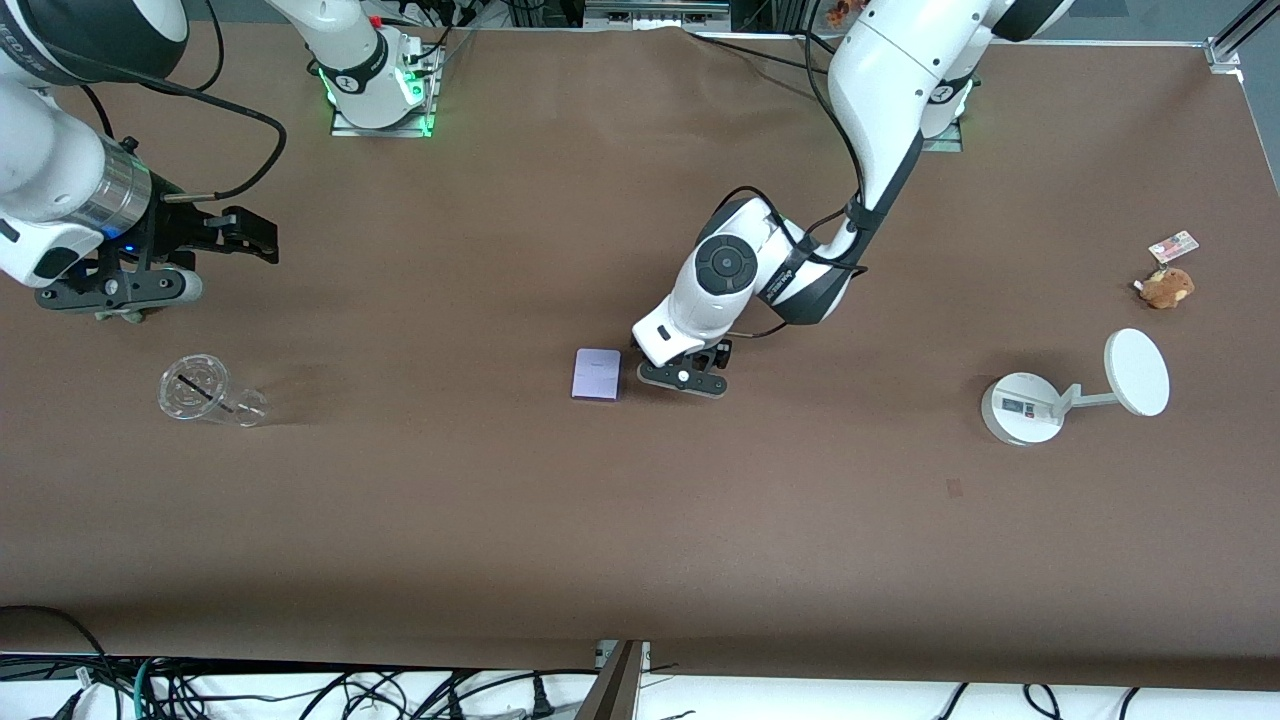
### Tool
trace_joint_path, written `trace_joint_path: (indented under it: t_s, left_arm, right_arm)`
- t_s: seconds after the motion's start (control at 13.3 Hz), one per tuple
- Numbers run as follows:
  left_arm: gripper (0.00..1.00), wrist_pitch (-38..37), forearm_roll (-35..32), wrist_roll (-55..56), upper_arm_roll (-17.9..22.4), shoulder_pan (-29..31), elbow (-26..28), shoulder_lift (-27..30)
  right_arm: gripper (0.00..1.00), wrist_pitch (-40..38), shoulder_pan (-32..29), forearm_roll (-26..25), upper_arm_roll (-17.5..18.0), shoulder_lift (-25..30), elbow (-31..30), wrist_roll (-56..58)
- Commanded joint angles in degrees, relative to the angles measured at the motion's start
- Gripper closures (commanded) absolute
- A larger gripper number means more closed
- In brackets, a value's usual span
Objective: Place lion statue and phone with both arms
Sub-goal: 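Grasp the lion statue with the left gripper and lift it, then carry the lion statue with the left gripper toward the white lamp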
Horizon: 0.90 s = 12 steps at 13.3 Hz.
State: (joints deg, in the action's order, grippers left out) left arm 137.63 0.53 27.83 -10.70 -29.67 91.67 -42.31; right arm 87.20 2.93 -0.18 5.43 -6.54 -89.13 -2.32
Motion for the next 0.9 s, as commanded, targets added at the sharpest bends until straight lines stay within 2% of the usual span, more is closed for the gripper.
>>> trace_joint_path:
  t_s: [0.0, 0.15, 0.23, 0.38, 0.53, 0.75, 0.83]
  left_arm:
    - [0.56, 0.71, -0.88, 0.90, 0.68, -0.57, -1.06, -1.28]
    - [0.80, 0.71, -0.62, 2.31, 0.60, -0.66, -1.23, -1.55]
    - [0.88, 0.54, -0.61, 2.92, 0.60, -0.57, -1.23, -1.37]
    - [0.88, -1.12, -1.05, 3.02, 0.95, 0.13, -0.71, 0.72]
    - [0.88, -6.47, -1.05, 2.67, 1.21, 3.28, -1.06, 3.71]
    - [0.90, -16.31, -2.01, 1.62, 1.21, 10.13, -1.14, 8.20]
    - [0.90, -18.60, -4.98, 0.22, 1.21, 12.24, -1.14, 9.34]
  right_arm:
    - [0.00, -0.63, 0.15, 0.01, 0.02, -0.05, 0.27, -0.58]
    - [0.00, -0.80, 0.15, 0.01, 0.10, -0.05, 0.27, -0.58]
    - [0.00, -0.81, 0.15, 0.01, 0.02, -0.05, 0.18, -0.58]
    - [0.00, -0.81, 0.06, 0.01, 0.02, -0.05, 0.18, -0.49]
    - [0.00, -1.16, 0.06, 0.01, 0.02, -0.05, 0.18, -0.58]
    - [0.00, -1.16, 0.24, 0.01, 0.10, -0.05, 0.18, -0.67]
    - [0.00, -1.07, 0.58, 0.01, 0.10, -0.05, 0.18, -0.76]
